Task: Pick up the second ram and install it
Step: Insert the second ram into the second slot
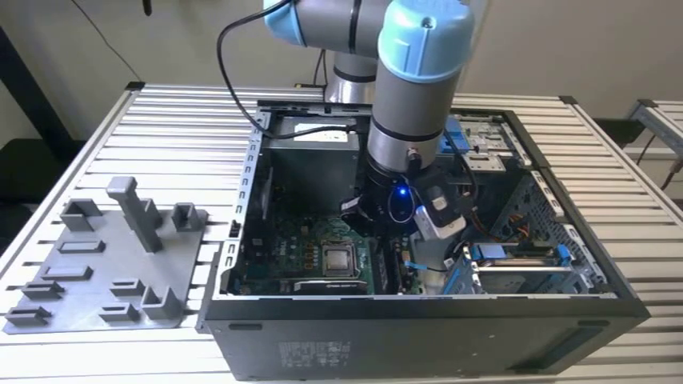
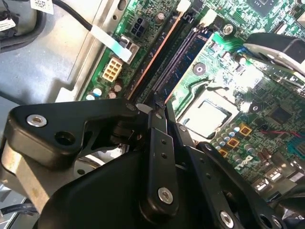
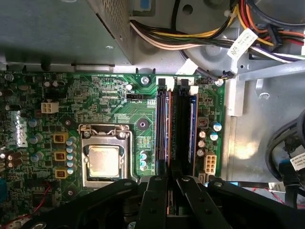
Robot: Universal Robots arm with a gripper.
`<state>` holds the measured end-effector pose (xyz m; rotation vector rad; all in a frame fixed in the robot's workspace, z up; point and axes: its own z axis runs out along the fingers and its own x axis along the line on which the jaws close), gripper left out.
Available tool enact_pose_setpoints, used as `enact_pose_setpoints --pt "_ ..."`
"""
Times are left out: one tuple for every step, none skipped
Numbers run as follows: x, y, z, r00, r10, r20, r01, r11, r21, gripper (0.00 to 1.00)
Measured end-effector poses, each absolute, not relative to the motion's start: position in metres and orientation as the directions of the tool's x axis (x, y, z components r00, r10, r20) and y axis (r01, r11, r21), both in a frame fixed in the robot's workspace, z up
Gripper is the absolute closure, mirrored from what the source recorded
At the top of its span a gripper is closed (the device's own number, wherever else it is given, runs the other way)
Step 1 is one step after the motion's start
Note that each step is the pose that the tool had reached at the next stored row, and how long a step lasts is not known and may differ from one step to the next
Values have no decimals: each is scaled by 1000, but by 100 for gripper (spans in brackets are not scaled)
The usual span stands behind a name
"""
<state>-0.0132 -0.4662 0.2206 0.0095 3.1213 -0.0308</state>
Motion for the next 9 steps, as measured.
enact_pose_setpoints --pt "-13 -466 221 -1000 6 -20 6 1000 -20 86" --pt "-13 -466 220 -1000 6 -20 6 1000 -20 86" --pt "-13 -466 220 -1000 6 -20 6 1000 -20 86" --pt "-13 -466 220 -1000 6 -20 6 1000 -20 86" --pt "-13 -467 220 -1000 6 -20 6 1000 -20 86" --pt "-13 -467 219 -1000 6 -20 6 1000 -20 86" --pt "-13 -467 219 -1000 6 -20 6 1000 -20 86" --pt "-13 -467 219 -1000 6 -20 6 1000 -20 86" --pt "-13 -467 219 -1000 6 -20 6 1000 -20 86"
